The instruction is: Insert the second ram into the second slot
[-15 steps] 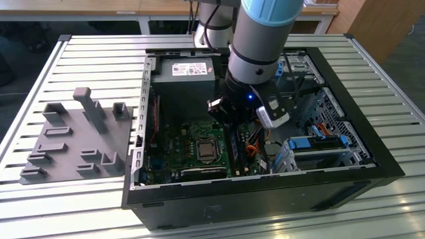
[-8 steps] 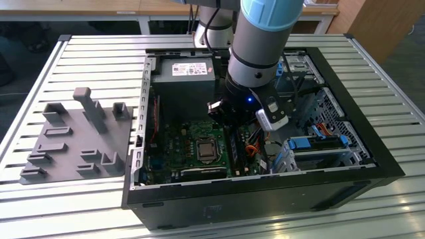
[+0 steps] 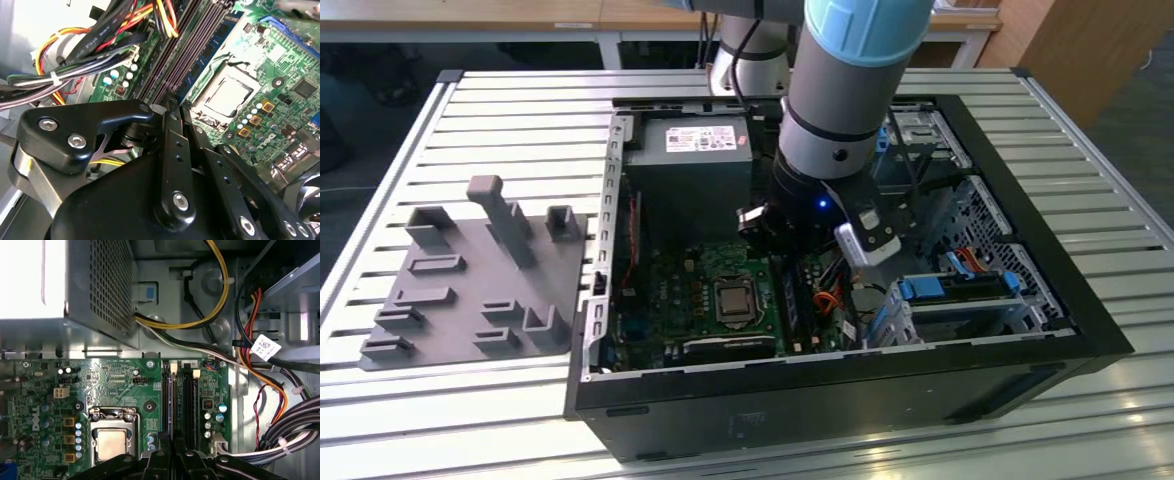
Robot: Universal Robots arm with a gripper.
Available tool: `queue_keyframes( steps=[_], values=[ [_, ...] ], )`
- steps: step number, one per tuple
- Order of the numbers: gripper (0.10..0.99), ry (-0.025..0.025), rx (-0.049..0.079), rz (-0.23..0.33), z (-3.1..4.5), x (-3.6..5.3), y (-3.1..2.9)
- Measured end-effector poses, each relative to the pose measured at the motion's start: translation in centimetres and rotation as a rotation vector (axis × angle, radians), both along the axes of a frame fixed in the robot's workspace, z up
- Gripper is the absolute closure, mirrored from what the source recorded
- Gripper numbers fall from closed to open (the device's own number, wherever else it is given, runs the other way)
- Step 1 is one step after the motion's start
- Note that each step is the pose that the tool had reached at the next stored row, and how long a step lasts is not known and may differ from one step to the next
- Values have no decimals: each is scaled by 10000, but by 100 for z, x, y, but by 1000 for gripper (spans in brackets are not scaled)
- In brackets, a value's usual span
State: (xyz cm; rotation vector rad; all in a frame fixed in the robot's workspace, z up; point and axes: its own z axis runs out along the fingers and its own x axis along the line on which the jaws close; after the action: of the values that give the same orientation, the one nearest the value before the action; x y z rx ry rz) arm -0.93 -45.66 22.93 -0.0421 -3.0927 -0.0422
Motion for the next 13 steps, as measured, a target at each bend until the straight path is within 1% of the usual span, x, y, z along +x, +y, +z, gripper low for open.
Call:
queue_keyframes(
  steps=[6, 10, 13],
  values=[
    [945, 0, 8, -4, -42, 37, -8],
    [945, 0, 10, -18, -97, 38, -9],
    [945, 1, 5, -65, -108, 38, -10]
  ],
)
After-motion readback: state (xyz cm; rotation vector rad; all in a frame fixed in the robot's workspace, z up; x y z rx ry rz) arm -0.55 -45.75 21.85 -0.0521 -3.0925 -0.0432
